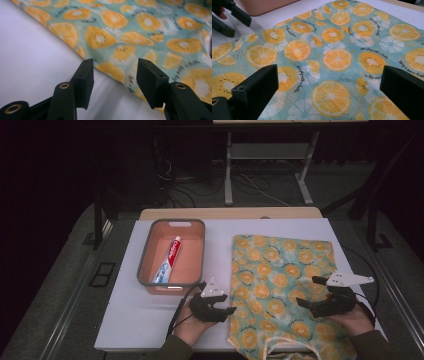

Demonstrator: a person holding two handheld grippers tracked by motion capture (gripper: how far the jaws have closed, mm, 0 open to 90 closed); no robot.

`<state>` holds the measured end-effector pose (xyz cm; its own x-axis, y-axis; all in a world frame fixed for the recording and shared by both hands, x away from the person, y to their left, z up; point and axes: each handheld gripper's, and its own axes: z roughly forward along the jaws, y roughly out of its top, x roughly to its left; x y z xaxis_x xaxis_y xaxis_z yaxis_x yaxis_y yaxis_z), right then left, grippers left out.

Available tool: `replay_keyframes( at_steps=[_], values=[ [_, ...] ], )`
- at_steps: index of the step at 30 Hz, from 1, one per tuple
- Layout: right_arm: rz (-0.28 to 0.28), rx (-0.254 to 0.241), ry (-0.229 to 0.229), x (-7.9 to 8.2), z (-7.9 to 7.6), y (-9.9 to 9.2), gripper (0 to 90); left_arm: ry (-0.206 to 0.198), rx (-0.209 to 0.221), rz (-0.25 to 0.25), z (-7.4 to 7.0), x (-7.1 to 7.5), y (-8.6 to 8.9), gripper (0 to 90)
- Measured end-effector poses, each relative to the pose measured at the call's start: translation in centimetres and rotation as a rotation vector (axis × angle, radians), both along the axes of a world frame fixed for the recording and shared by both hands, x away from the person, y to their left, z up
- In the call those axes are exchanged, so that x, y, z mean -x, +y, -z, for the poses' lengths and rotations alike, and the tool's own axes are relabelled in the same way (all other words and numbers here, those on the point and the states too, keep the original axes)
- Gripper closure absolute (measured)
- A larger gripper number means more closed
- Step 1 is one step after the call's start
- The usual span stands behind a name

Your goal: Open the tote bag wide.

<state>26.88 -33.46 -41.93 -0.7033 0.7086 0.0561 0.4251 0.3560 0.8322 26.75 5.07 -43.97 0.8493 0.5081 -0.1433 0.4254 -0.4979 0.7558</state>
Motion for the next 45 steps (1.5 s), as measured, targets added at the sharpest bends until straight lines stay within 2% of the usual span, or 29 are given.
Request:
replay_keyframes(
  at_steps=[5, 6, 7, 9, 10, 12, 15, 19, 21, 24, 26, 29, 32, 35, 37, 42, 43, 44, 45],
  values=[
    [0.001, 0.001, 0.002, 0.0, 0.0, 0.0, 1.8, 0.036, -0.021, 0.039, 1.1, -0.1, -0.7, 49.1],
    [-0.001, 0.002, 0.001, 0.0, 0.0, 0.0, 1.8, 0.033, -0.032, 0.047, 1.2, -0.1, -0.9, 55.5],
    [-0.001, 0.002, 0.001, 0.0, 0.0, 0.0, 1.8, 0.016, -0.038, 0.046, 1.2, 0.0, -1.0, 55.5],
    [-0.001, 0.001, 0.0, 0.0, 0.0, 0.0, 1.8, -0.006, -0.051, 0.062, 1.3, 0.2, -1.3, 67.5],
    [0.001, 0.001, 0.002, 0.0, 0.0, 0.0, 1.8, -0.032, -0.064, 0.063, 1.3, 0.3, -1.3, 73.5],
    [0.001, 0.001, 0.002, -0.1, 0.1, 0.0, 1.8, -0.014, -0.058, 0.085, 1.3, 0.2, -1.4, 89.2],
    [-0.002, 0.002, -0.002, 0.0, 0.0, 0.0, 1.8, -0.021, -0.069, 0.09, 1.2, 0.1, -1.6, 89.6],
    [0.001, 0.0, -0.003, 0.0, 0.0, -0.1, 1.8, -0.065, -0.081, 0.058, 0.6, -0.1, -2.0, 89.8],
    [0.002, -0.001, -0.004, 0.0, -0.1, -0.1, 1.8, -0.084, -0.07, 0.033, 0.1, -0.6, -2.2, 89.8],
    [0.003, -0.001, -0.007, 0.0, -0.2, -0.1, 1.8, -0.115, -0.075, -0.008, -0.5, -1.5, -2.2, 89.8],
    [0.004, 0.0, -0.008, -0.1, -0.3, -0.1, 1.8, -0.144, -0.096, -0.046, -0.8, -2.1, -2.3, 89.8],
    [0.002, 0.001, -0.008, -0.1, -0.3, -0.1, 1.8, -0.176, -0.104, -0.113, -1.3, -3.0, -2.5, 89.8],
    [0.0, 0.002, -0.007, -0.1, -0.3, -0.1, 1.8, -0.179, -0.087, -0.189, -1.7, -4.1, -2.7, 89.7],
    [-0.003, 0.006, -0.005, -0.1, -0.2, 0.0, 1.8, -0.154, -0.047, -0.226, -1.7, -4.7, -2.9, 89.5],
    [-0.009, 0.007, -0.006, -0.1, -0.2, 0.0, 1.8, -0.138, -0.032, -0.222, -1.6, -4.7, -3.1, 88.2],
    [-0.031, 0.015, 0.011, 0.0, 0.0, 0.4, 1.8, -0.116, -0.019, -0.196, -1.9, -3.7, -2.6, 65.4],
    [-0.039, 0.018, 0.014, 0.1, 0.0, 0.6, 1.9, -0.112, -0.012, -0.19, -2.0, -3.4, -2.3, 63.2],
    [-0.071, 0.027, 0.029, 0.3, 0.2, 1.1, 2.1, -0.11, -0.005, -0.18, -2.1, -3.1, -2.0, 55.8],
    [-0.071, 0.027, 0.029, 0.3, 0.2, 1.1, 2.1, -0.111, 0.004, -0.165, -2.2, -2.8, -1.7, 55.8]
  ],
)
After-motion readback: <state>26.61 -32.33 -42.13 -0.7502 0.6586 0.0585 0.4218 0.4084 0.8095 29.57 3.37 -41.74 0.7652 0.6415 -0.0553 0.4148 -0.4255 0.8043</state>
